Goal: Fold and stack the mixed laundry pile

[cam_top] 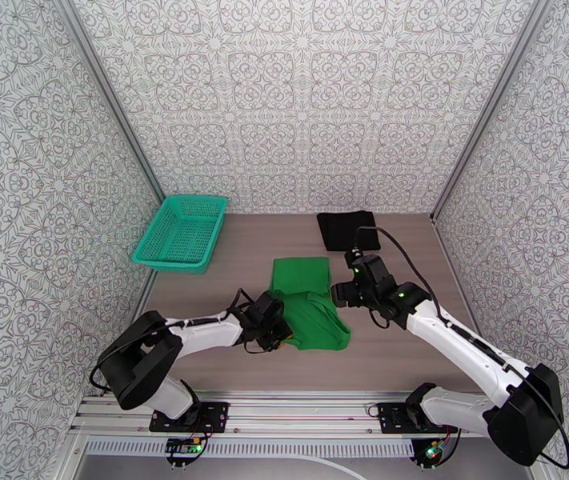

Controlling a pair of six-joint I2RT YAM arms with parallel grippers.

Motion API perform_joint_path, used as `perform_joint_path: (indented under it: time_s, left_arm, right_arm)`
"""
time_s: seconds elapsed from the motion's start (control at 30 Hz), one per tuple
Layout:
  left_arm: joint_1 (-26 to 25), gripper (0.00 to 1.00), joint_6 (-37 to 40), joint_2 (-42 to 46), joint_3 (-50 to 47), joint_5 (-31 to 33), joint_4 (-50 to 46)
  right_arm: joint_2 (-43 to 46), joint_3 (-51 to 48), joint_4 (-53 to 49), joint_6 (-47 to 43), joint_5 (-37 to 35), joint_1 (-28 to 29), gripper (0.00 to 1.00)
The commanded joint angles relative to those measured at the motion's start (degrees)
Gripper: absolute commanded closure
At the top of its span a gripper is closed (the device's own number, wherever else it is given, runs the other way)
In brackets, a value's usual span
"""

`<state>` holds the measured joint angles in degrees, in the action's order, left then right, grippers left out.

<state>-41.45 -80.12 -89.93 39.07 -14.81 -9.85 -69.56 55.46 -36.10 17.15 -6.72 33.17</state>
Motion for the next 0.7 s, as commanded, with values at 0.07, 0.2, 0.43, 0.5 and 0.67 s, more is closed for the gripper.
perform_joint_path:
  time_s: [0.07, 0.2, 0.43, 0.5, 0.67]
  left_arm:
    - [7.14, 0.84, 7.55, 4.04, -3.41, 4.04, -4.2]
    - [12.39, 0.83, 13.17, 9.38, -4.06, 3.3, -11.19]
    - [15.12, 0.81, 16.55, 12.0, -5.73, 0.92, -11.3]
    - [15.14, 0.81, 16.74, 11.3, -6.79, -2.05, -9.1]
    - [15.08, 0.81, 16.74, 9.83, -9.9, -4.99, -3.64]
  right_arm:
    - [0.92, -1.26, -0.48, -7.6, 1.74, 1.31, 0.17]
    - [0.33, 0.17, 0.48, -16.48, 1.77, 2.6, 0.18]
    - [-2.2, 1.2, -2.28, -43.5, 4.56, 9.3, 0.16]
    - [-4.27, 1.7, -6.33, -51.36, 1.65, 12.98, 0.13]
    - [-10.4, 2.16, -14.44, -62.36, -5.66, 19.64, 0.12]
